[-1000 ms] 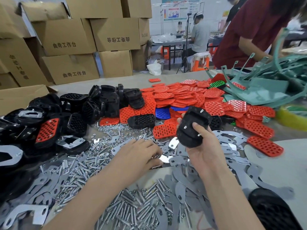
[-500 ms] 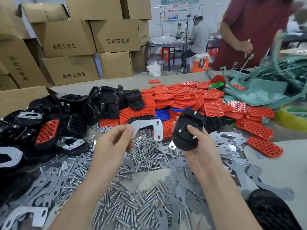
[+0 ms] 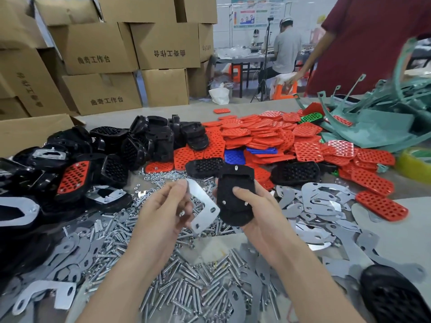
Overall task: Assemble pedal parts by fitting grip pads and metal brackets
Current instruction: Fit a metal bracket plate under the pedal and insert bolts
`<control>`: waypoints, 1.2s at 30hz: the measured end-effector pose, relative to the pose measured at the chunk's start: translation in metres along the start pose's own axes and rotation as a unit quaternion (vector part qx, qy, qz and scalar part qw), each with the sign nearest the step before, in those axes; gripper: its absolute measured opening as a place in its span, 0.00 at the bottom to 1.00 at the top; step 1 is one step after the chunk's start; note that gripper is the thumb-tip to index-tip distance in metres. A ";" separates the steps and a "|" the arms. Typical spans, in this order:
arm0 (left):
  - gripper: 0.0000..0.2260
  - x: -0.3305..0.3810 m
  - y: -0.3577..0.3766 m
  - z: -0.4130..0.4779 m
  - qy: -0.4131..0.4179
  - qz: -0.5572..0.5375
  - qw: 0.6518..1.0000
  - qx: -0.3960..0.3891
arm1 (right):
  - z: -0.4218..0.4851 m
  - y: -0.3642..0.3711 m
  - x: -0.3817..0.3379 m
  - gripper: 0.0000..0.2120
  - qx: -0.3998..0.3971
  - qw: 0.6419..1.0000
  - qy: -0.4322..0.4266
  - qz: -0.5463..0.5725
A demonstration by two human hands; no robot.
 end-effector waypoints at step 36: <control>0.02 -0.006 -0.001 0.002 0.027 0.029 0.999 -0.016 | 0.000 0.018 0.026 0.16 -0.046 0.995 0.086 -0.024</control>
Point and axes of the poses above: each hand's wrist, its own z-axis towards the middle knuckle, its own y-axis out of the palm, x = y × z, the point moved 7 cm from there along z, towards the middle knuckle, and after that the axes turned 5 degrees about y, right-handed, at the moved point
